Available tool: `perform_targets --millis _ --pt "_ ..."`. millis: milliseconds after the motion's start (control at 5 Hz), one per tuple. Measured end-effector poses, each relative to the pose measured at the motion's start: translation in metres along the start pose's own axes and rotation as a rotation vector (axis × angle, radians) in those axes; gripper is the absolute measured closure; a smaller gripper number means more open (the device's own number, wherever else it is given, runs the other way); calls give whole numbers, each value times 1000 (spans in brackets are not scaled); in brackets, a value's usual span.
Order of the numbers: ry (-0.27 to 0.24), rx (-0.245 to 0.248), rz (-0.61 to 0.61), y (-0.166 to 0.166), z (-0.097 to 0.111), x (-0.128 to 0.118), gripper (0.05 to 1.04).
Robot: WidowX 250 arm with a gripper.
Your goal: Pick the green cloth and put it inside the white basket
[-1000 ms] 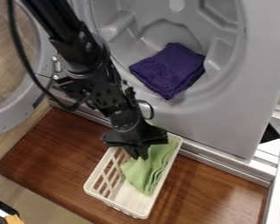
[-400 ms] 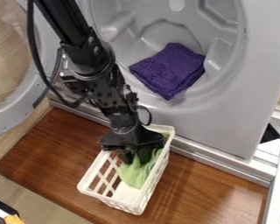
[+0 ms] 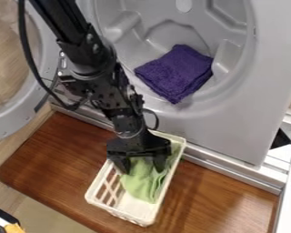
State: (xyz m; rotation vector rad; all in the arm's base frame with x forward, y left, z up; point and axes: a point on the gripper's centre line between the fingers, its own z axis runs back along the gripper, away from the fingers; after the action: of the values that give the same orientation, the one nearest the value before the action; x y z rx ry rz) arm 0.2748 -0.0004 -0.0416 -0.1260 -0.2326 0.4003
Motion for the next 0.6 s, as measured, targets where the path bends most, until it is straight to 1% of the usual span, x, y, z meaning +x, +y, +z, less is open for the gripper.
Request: perform_targets --millis 400,600 --pt "-28 -33 -30 -9 25 8 84" --pt "-70 -71 -48 -13 47 15 84"
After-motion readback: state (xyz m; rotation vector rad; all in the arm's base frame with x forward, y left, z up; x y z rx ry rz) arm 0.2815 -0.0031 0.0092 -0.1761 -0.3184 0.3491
